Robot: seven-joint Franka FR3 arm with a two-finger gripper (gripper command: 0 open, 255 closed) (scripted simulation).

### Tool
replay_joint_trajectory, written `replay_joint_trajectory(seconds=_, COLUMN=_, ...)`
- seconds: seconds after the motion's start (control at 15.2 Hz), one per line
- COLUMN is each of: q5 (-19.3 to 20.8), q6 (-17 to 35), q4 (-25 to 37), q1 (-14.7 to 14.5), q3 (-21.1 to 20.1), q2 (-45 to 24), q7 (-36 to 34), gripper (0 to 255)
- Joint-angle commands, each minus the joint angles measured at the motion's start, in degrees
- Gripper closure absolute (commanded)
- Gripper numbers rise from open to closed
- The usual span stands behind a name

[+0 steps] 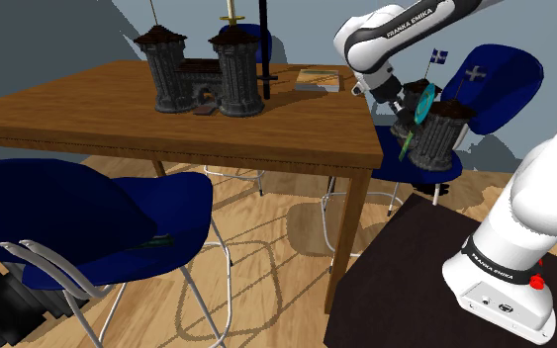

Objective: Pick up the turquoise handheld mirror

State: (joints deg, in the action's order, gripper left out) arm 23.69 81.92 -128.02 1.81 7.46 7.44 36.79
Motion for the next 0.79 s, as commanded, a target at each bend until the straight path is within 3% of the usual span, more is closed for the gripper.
replay_joint_trajectory(seconds=0.0, q5=0.02, q6=-1.1, q4=0.79, q1=-0.04, q3=-0.07, q2=0.35, q7=0.35, gripper=255)
replay_joint_trajectory(seconds=0.73, q5=0.48, q6=-8.99, q4=6.65, q1=-0.24, q3=-0.62, q2=2.79, q7=3.04, gripper=255)
